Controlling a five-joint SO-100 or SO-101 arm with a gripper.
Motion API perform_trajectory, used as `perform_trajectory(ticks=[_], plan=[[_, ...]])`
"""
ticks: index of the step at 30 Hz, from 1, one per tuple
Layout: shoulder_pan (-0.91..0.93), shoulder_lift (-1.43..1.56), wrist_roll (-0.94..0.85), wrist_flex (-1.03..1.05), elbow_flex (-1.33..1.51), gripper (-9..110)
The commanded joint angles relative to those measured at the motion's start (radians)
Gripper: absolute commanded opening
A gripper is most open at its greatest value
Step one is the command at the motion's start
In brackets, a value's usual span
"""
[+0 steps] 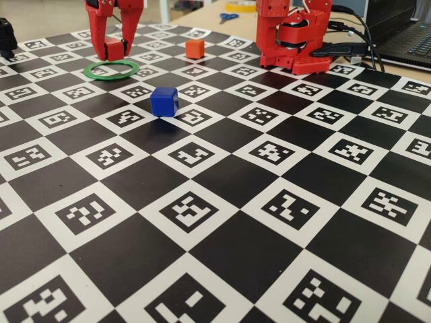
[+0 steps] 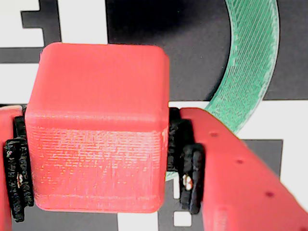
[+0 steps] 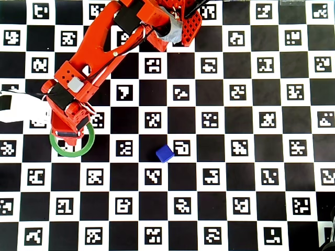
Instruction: Grab the red cube then put it in the green circle then put the blue cube on top and finally the orange cube on top
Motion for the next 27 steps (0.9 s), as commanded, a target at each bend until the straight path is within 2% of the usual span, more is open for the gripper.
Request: perform_trajectory(ticks=[1, 27], plan=[[-0.008, 0.026, 0.011, -0.026, -0.005, 9], [-0.008, 0.002, 0.008, -0.104, 0.048, 9]])
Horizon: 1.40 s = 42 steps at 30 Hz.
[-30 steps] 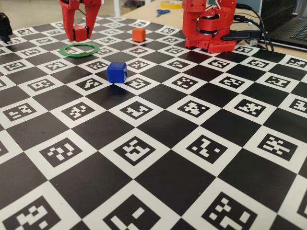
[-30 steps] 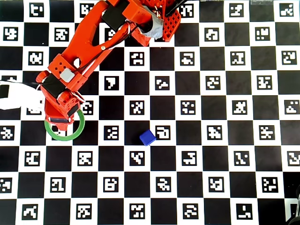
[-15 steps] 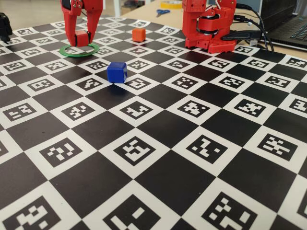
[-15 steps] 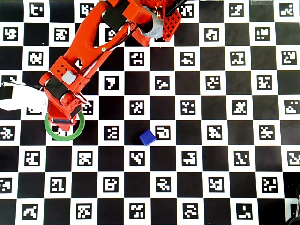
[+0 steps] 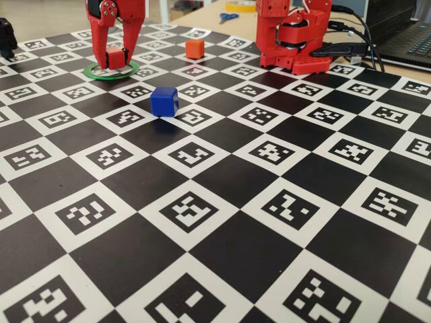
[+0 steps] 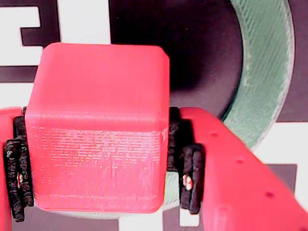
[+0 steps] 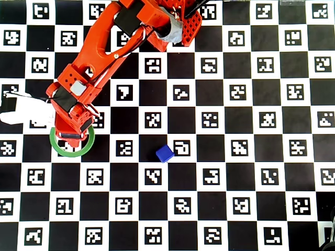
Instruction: Grab the red cube then put it in the green circle then put the blue cube on top and finally the orange cube on top
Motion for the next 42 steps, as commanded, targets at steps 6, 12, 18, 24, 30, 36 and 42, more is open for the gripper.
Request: perform_trajectory(ticks=[6, 12, 18, 24, 30, 36, 42], plan=[[-0.002, 0.021, -0.003, -0.017, -0.012, 9], [0.002, 0.025, 0.014, -0.017, -0.012, 10], [0.005, 0.026, 0.029, -0.017, -0.018, 23], [0.006, 0.028, 0.034, -0.014, -0.018, 30], [0.006, 0.029, 0.037, -0.008, -0.023, 35], [0.006, 0.032, 0.051, 0.008, -0.04, 35], [0.006, 0.066, 0.08, 0.028, -0.049, 41]])
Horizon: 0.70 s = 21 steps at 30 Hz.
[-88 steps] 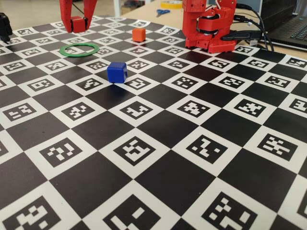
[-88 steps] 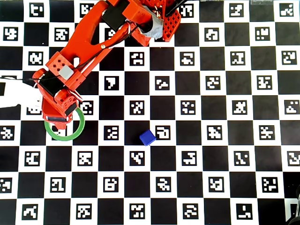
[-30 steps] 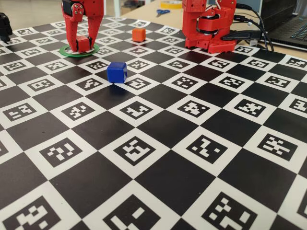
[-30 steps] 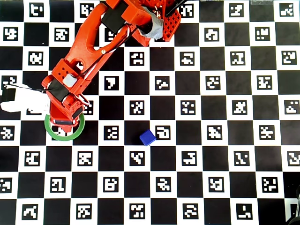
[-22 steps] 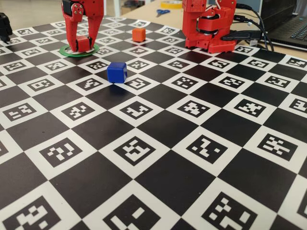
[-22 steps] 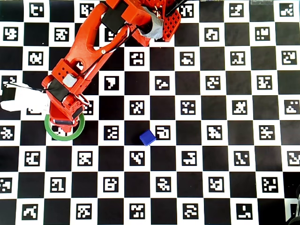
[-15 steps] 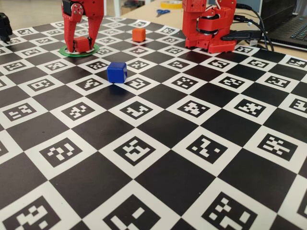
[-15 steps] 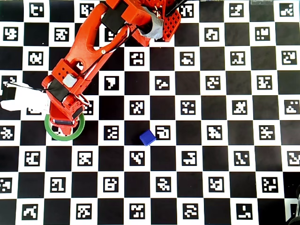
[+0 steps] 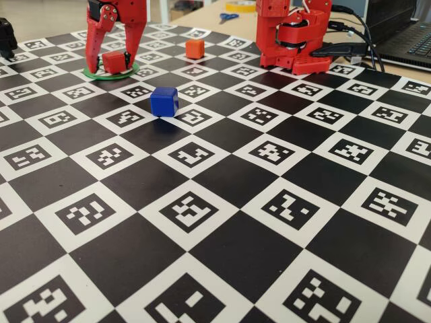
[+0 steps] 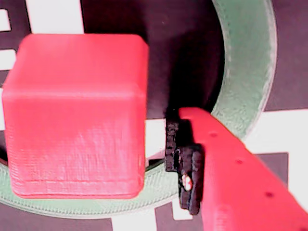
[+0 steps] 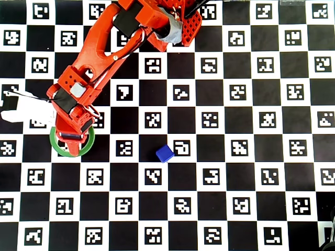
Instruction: Grab the red cube then put it in the green circle then put the blue cube on top and finally the orange cube on top
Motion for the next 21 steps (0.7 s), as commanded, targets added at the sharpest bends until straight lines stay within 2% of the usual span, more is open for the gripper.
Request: perform_trajectory(ticks=[1, 15, 21], plan=[[0.006, 0.081, 0.017, 0.005, -0.049, 42], [-0.006, 0.19, 0.083, 0.041, -0.091, 43], [-0.018, 0.278, 0.118, 0.132, -0.19, 40]])
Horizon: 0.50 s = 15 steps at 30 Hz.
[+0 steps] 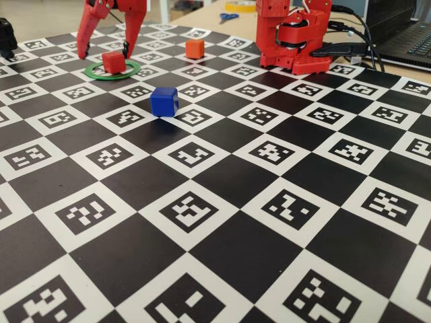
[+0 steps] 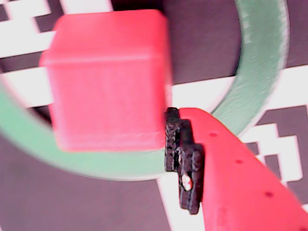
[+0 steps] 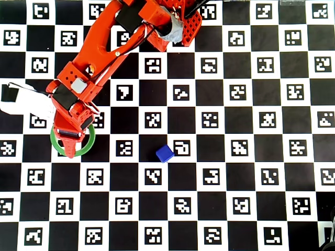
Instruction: Grab the red cube then put it in the green circle then put the blue cube on top and finally the orange cube on top
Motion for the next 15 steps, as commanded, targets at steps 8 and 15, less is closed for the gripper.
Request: perform_trajectory(ticks=[8, 15], plan=[[-0.049, 0.235, 0.101, 0.359, -0.373, 39], [-0.12, 0.316, 0.058, 0.499, -0.42, 31]])
